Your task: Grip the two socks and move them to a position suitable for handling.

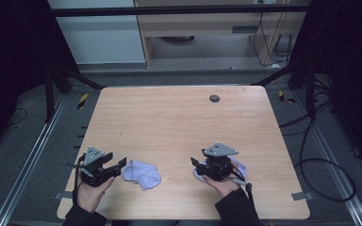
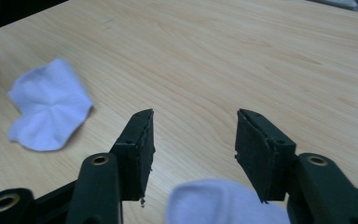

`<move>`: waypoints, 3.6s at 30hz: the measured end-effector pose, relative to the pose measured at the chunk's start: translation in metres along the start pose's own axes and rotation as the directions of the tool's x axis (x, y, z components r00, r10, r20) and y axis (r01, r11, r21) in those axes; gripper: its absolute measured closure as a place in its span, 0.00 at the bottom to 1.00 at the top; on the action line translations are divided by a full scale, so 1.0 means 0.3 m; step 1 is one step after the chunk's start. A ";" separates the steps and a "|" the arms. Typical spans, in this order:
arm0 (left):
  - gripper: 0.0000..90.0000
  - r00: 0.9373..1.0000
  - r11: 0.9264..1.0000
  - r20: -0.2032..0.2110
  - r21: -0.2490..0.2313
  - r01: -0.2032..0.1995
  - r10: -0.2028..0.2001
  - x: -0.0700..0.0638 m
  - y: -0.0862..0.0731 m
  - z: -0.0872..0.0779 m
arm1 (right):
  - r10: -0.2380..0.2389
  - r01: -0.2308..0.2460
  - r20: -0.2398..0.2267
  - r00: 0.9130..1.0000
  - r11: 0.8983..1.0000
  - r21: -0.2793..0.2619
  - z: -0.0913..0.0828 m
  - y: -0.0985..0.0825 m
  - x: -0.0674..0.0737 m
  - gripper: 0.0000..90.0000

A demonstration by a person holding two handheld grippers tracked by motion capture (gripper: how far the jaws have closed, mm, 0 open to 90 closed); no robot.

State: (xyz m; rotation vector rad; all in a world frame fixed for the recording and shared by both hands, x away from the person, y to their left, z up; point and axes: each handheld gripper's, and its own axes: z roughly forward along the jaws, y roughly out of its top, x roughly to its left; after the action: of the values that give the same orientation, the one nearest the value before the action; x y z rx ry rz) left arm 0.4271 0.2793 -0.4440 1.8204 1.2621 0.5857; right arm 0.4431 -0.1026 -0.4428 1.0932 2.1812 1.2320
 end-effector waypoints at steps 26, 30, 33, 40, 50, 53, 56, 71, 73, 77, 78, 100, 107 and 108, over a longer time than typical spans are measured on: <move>0.59 1.000 0.988 -0.021 0.154 0.011 -0.008 0.030 -0.096 0.085 | -0.137 0.161 -0.224 0.965 0.982 0.095 0.227 0.018 0.351 0.67; 0.63 1.000 0.987 -0.016 0.160 -0.003 0.005 0.022 -0.097 0.093 | -0.149 0.183 -0.251 0.957 0.976 0.119 0.258 0.005 0.385 0.70; 0.65 1.000 0.986 -0.014 0.169 -0.012 0.014 0.016 -0.099 0.102 | -0.157 0.196 -0.262 0.952 0.972 0.129 0.276 0.002 0.408 0.71; 0.70 1.000 0.981 -0.010 0.192 -0.017 0.019 0.009 -0.101 0.116 | -0.175 0.223 -0.281 0.943 0.964 0.145 0.313 -0.008 0.455 0.74; 0.85 1.000 0.975 0.012 0.220 -0.017 0.015 0.003 -0.102 0.126 | -0.194 0.253 -0.298 0.935 0.952 0.172 0.343 -0.020 0.485 0.80; 0.90 1.000 0.973 0.020 0.231 -0.017 0.013 -0.001 -0.103 0.132 | -0.220 0.277 -0.287 0.932 0.945 0.173 0.344 -0.024 0.491 0.84; 0.94 1.000 0.971 0.023 0.237 -0.018 0.013 -0.003 -0.102 0.135 | -0.231 0.285 -0.281 0.932 0.943 0.172 0.346 -0.023 0.493 0.91; 0.97 0.999 0.971 0.046 0.239 -0.028 0.018 -0.003 -0.101 0.132 | -0.074 0.090 -0.250 0.965 0.995 0.053 0.289 0.069 0.399 0.96; 0.97 0.999 0.971 0.047 0.239 -0.030 0.019 -0.003 -0.101 0.132 | -0.048 0.059 -0.229 0.972 0.997 0.041 0.289 0.081 0.380 0.96; 0.97 0.999 0.971 0.046 0.239 -0.030 0.020 -0.002 -0.100 0.132 | -0.019 0.027 -0.179 0.984 0.999 0.041 0.306 0.096 0.340 0.96; 0.97 0.999 0.971 0.045 0.239 -0.030 0.020 -0.001 -0.099 0.131 | -0.012 0.020 -0.166 0.986 0.999 0.046 0.312 0.098 0.331 0.96; 0.93 0.999 0.980 -0.050 0.200 0.010 0.000 0.047 -0.078 0.147 | 0.019 -0.019 -0.001 1.000 0.982 0.187 0.370 0.077 0.221 0.88; 0.78 0.998 0.990 -0.056 0.133 0.047 -0.040 0.067 -0.071 0.122 | 0.015 -0.016 0.010 1.000 0.984 0.177 0.350 0.074 0.200 0.74; 0.76 0.997 0.991 -0.055 0.123 0.053 -0.047 0.069 -0.069 0.117 | 0.021 -0.022 0.006 1.000 0.985 0.168 0.343 0.076 0.196 0.72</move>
State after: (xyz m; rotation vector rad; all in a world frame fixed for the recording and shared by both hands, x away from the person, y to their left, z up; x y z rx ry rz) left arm 0.4504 0.2888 -0.4821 1.8799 1.4021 0.5402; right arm 0.4852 0.0055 -0.4763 1.1867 2.3107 1.0686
